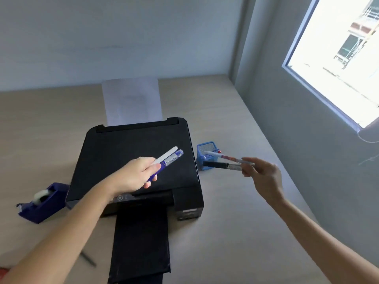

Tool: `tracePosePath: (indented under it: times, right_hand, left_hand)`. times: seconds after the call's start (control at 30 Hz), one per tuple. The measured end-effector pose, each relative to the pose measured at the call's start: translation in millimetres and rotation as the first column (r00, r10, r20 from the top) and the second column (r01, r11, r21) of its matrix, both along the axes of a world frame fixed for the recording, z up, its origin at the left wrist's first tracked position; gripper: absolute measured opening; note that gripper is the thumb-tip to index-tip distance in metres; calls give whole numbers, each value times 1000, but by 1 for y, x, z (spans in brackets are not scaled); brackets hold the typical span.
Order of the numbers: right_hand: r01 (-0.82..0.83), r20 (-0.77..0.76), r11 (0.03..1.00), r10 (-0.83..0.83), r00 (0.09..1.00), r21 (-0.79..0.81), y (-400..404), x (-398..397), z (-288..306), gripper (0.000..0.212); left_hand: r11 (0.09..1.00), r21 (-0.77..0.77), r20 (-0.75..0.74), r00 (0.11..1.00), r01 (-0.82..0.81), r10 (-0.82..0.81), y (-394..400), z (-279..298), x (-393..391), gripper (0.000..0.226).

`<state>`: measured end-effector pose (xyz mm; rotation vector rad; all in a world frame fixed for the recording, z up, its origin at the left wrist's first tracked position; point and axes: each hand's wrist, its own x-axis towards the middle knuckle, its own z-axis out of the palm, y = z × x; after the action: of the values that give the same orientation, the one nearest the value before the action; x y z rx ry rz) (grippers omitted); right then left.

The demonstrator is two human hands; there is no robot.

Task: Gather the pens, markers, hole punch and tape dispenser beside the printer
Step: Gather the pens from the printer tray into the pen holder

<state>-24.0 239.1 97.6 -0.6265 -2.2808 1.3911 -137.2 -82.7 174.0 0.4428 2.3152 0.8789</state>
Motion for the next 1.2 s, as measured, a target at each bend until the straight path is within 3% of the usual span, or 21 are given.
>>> tracePosePath:
  times: [0.1, 0.2, 0.33, 0.43, 0.57, 0.77, 0.93, 1.1, 1.2]
  right_hand:
    - [68, 48, 995, -72, 996, 77, 24, -39, 0, 12]
    - [31, 98, 987, -47, 994, 155, 33, -82, -4, 15]
    - [-164, 238, 952, 102, 966, 258, 39, -128, -13, 17]
    - [-309, 356, 905, 197, 914, 293, 43, -154, -16, 19]
    - [-424, 452, 856, 266, 851, 296, 38, -178, -20, 18]
    - [-476, 501, 844, 308, 809, 249, 32, -185, -30, 21]
    - [-397, 439, 875, 253, 862, 276, 38, -177, -23, 24]
    - [-364, 396, 878, 229, 890, 310, 27, -175, 7, 23]
    - [-370, 368, 871, 244, 897, 324, 7, -176, 30, 25]
  left_hand:
    - [992, -110, -51, 996, 61, -67, 66, 2, -33, 25]
    - [972, -212, -120, 984, 105, -133, 125, -6, -65, 19]
    - [886, -435, -174, 951, 160, -257, 177, -30, -96, 23]
    - [791, -575, -123, 933, 210, -337, 206, -48, -108, 21]
    - [717, -659, -112, 912, 228, -394, 226, -67, -120, 27]
    - [733, -637, -90, 921, 240, -380, 236, -79, -126, 23]
    - [822, -540, -210, 916, 183, -342, 227, -72, -126, 28]
    - [959, -274, -365, 915, 70, -171, 192, -37, -120, 28]
    - [996, -83, -382, 924, -8, -25, 157, -11, -113, 25]
